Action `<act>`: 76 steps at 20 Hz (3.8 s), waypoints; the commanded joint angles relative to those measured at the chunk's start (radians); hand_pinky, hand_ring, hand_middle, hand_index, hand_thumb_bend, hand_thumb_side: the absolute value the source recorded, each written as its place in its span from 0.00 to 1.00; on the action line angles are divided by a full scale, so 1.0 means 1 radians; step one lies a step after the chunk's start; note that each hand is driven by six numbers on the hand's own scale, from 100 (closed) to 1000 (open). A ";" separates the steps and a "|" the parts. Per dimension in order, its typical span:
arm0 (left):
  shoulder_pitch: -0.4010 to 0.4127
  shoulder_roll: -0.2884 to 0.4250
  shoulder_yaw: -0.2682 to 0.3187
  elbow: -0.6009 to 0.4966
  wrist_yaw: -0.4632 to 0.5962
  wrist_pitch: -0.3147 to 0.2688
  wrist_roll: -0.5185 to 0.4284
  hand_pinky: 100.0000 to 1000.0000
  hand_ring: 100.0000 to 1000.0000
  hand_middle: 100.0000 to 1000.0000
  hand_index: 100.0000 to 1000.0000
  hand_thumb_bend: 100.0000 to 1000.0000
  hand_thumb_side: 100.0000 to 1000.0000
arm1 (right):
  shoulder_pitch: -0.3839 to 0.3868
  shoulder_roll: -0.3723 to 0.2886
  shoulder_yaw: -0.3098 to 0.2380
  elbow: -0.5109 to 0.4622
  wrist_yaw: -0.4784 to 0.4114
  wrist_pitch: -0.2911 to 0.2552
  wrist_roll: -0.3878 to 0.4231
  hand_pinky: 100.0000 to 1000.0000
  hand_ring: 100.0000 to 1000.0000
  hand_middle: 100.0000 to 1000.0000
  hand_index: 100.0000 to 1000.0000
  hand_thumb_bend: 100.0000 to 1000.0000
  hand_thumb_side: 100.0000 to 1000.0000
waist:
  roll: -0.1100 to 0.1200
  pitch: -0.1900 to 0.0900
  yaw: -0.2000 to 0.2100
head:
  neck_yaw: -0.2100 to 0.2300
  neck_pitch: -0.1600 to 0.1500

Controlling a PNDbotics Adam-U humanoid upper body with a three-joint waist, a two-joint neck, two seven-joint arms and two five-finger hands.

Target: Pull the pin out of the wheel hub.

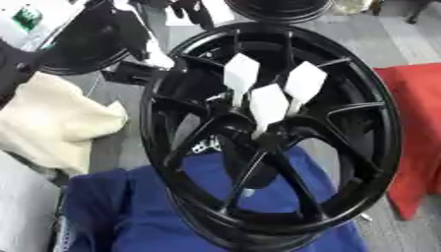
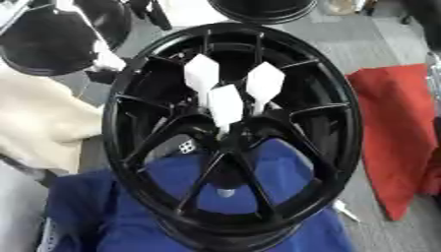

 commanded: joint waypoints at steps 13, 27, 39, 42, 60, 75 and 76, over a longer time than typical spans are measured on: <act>-0.063 -0.042 -0.038 0.065 0.037 -0.088 0.002 0.91 0.93 0.85 0.90 0.35 0.26 | -0.029 0.010 0.000 -0.004 -0.008 -0.014 -0.005 0.63 0.51 0.50 0.66 0.00 0.65 | 0.006 0.000 -0.018 | 0.015 -0.016; -0.079 -0.078 -0.037 0.102 0.043 -0.091 0.002 0.89 0.93 0.86 0.92 0.30 0.27 | -0.033 0.023 0.003 0.000 -0.015 -0.023 -0.011 0.63 0.51 0.50 0.66 0.00 0.65 | 0.017 0.015 -0.036 | 0.032 -0.023; -0.069 -0.084 -0.051 0.116 0.050 -0.076 0.002 0.87 0.91 0.84 0.91 0.26 0.29 | -0.031 0.030 -0.001 0.001 -0.021 -0.028 -0.025 0.63 0.51 0.50 0.66 0.00 0.66 | 0.020 0.023 -0.042 | 0.036 -0.024; -0.066 -0.086 -0.051 0.122 0.043 -0.071 0.002 0.87 0.91 0.85 0.91 0.25 0.28 | -0.032 0.032 -0.001 0.000 -0.023 -0.029 -0.029 0.63 0.51 0.50 0.66 0.00 0.66 | 0.020 0.024 -0.044 | 0.036 -0.026; -0.062 -0.110 -0.038 0.169 0.046 -0.063 0.002 0.81 0.81 0.63 0.76 0.11 0.25 | -0.022 0.039 -0.007 0.001 -0.033 -0.034 -0.044 0.63 0.51 0.50 0.66 0.00 0.66 | 0.020 0.032 -0.052 | 0.041 -0.031; -0.098 -0.103 0.115 0.163 0.139 0.072 0.116 0.51 0.43 0.18 0.23 0.00 0.00 | -0.011 0.043 -0.009 0.011 -0.036 -0.029 -0.055 0.64 0.51 0.50 0.66 0.00 0.67 | 0.011 0.029 -0.050 | 0.041 -0.028; -0.101 -0.101 0.129 0.170 0.147 0.087 0.162 0.50 0.42 0.17 0.21 0.00 0.00 | -0.012 0.042 -0.009 0.011 -0.035 -0.029 -0.054 0.64 0.51 0.50 0.66 0.00 0.67 | 0.011 0.028 -0.049 | 0.040 -0.027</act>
